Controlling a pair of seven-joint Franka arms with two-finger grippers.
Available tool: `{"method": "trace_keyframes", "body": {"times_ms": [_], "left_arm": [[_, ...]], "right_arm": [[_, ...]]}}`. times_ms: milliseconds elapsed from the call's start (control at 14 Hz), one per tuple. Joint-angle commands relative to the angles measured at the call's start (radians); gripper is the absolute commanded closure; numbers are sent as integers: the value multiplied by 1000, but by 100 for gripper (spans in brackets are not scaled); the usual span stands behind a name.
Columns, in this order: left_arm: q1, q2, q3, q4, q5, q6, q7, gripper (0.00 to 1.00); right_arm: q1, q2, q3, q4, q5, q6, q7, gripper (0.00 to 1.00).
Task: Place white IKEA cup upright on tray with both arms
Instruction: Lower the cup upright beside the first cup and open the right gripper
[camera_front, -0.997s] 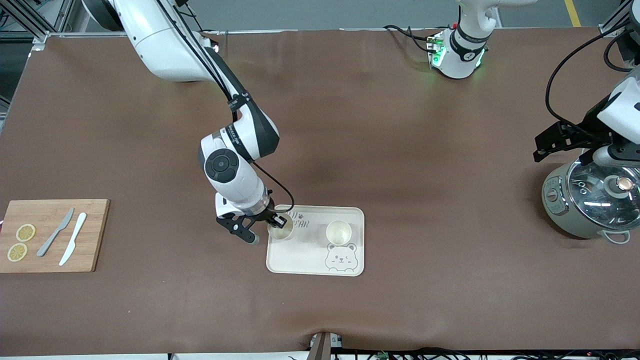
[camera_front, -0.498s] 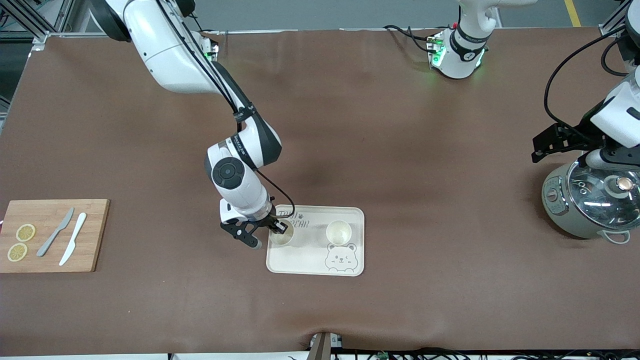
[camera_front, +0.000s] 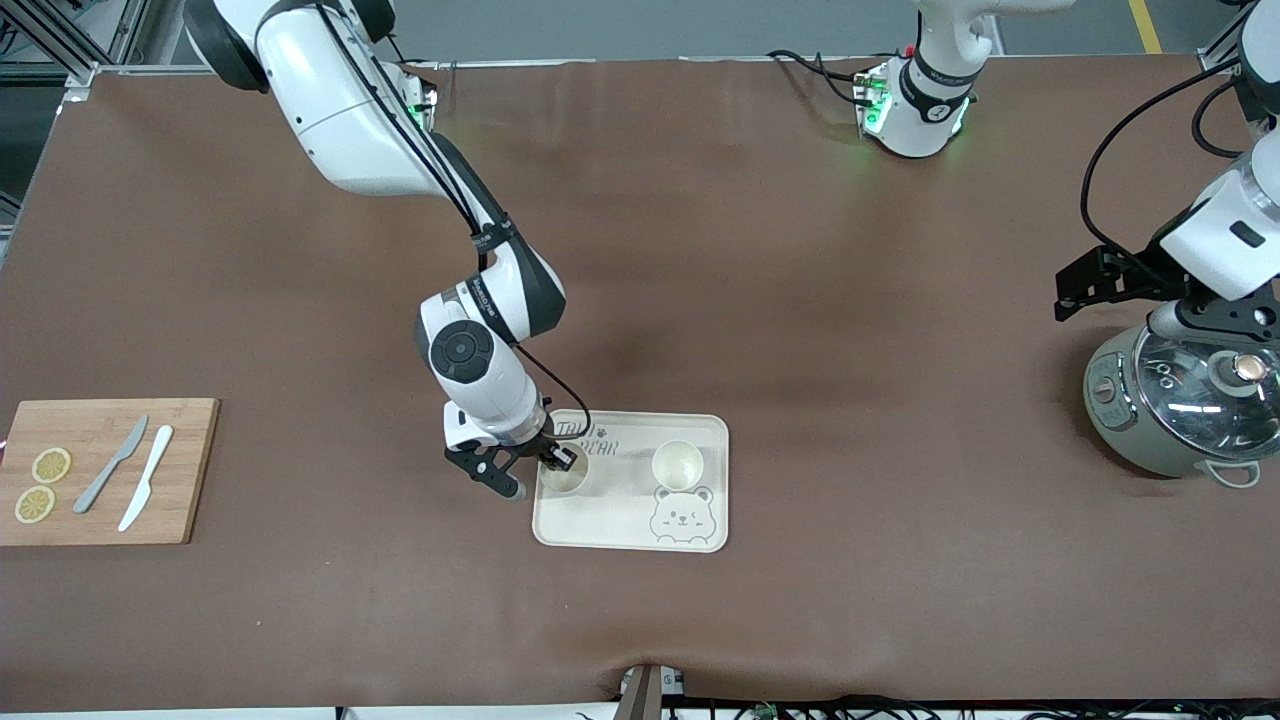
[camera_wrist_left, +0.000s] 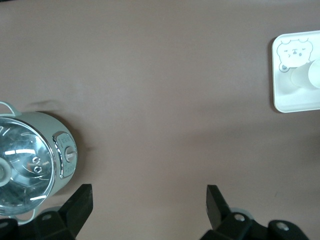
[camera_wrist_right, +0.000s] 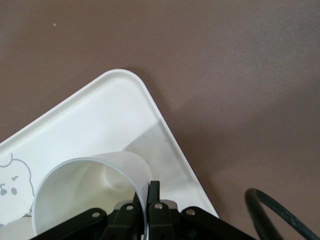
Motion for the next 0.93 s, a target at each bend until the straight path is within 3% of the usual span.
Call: {"method": "trace_keyframes", "body": {"times_ms": [0,356,427,570,641,712,854], "left_arm": [[-2,15,-1,22,10,-28,15,0],[-14,15,-3,22,14,-42,15,0],[-14,15,-3,22,13,-42,15,0],[-14,16,-3,24,11,-42,15,0],[-14,16,-3,24,11,-42,15,0],[-14,16,-3,24,11,-42,15,0],[-14,21,-3,24,11,-42,15,0]], "right_arm": [[22,29,-18,30,-37,15,52,100],[22,32,-17,30,-51,15,59,100],[22,32,-17,30,-51,15,58,90],[22,32,-17,30,-51,15,59,55],[23,32,-17,30,-51,14,59,24],[23,32,-18,30,-57,15,59,0],[23,29,-17,29,-85,12,58,0]]}}
